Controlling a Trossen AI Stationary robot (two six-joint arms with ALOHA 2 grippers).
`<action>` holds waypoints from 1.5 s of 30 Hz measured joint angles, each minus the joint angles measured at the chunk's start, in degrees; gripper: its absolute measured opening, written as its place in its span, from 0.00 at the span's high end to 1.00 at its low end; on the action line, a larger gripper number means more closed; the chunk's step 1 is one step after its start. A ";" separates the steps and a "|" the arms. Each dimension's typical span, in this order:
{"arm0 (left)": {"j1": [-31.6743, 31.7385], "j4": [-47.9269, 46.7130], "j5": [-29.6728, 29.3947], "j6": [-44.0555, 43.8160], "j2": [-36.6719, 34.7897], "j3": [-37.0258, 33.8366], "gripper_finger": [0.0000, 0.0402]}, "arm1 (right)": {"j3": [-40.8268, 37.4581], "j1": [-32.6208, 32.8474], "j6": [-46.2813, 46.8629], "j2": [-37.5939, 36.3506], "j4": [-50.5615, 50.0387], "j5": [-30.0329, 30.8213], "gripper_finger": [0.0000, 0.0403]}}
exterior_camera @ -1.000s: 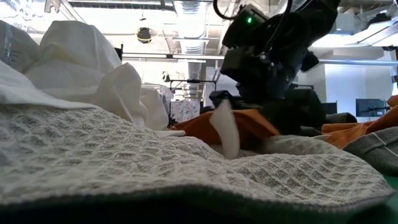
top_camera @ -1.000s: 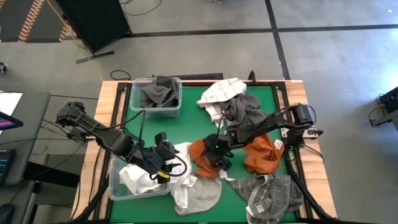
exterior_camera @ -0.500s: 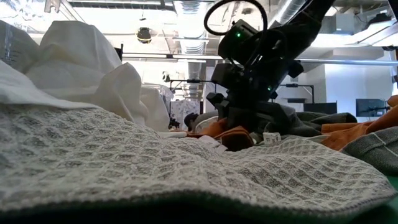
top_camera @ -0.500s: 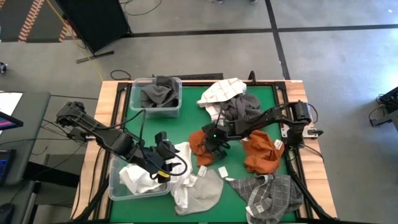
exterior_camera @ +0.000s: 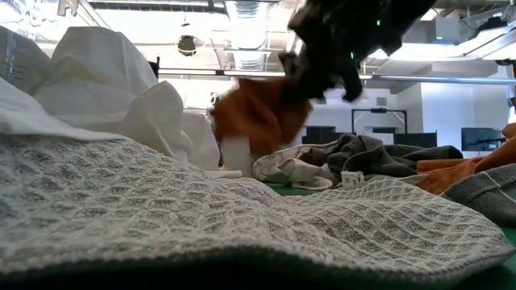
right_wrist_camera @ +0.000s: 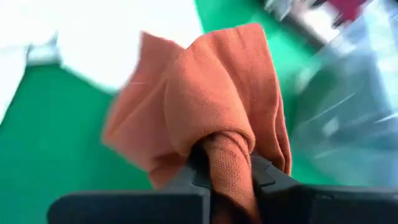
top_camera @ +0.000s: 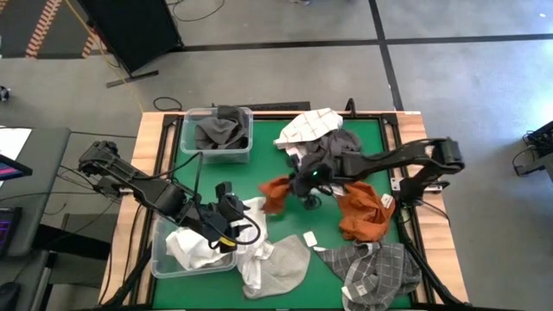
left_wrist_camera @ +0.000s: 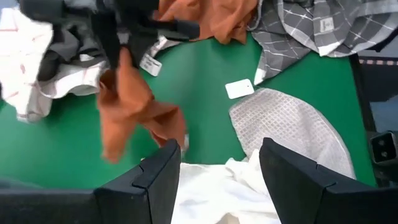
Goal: Sort towels by color in basket
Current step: Put the brown towel into the top transparent bin
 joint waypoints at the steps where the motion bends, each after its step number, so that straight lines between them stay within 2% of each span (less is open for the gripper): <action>1: 0.00 -0.02 -0.50 -0.19 0.00 0.00 0.48 | 0.00 -0.41 -0.12 -1.01 1.99 -0.07 0.88; 7: 0.00 -2.26 -3.32 -3.14 0.02 0.00 0.48 | 0.11 -5.41 -0.63 -4.41 16.12 -1.73 0.88; 10: 0.00 -3.21 -3.46 -4.83 0.00 0.00 0.48 | 2.15 -9.71 2.79 -3.50 20.58 -5.82 0.88; 14: -0.02 -2.06 -3.46 -6.13 0.00 -1.59 0.48 | 8.90 -15.20 9.31 0.78 22.55 -13.75 0.88; 18: 0.67 -2.80 -4.38 -11.83 0.02 -3.93 0.48 | 17.23 -18.58 14.16 7.69 22.45 -18.50 0.88; 23: 2.11 -8.61 -10.29 -21.84 0.04 -5.73 0.48 | 27.56 -20.81 17.49 16.50 22.32 -22.82 0.88; 31: 1.75 -21.33 -11.65 -42.63 0.00 -5.75 0.48 | 39.06 -22.74 19.85 26.76 21.91 -24.26 0.88; 39: 1.01 -22.06 -9.18 -50.14 0.00 -5.75 0.48 | 46.43 -23.40 17.44 35.25 16.08 -24.27 0.87; 45: 0.98 -22.25 -7.81 -51.78 0.00 -5.75 0.48 | 51.41 -23.65 15.02 40.70 9.32 -24.11 0.87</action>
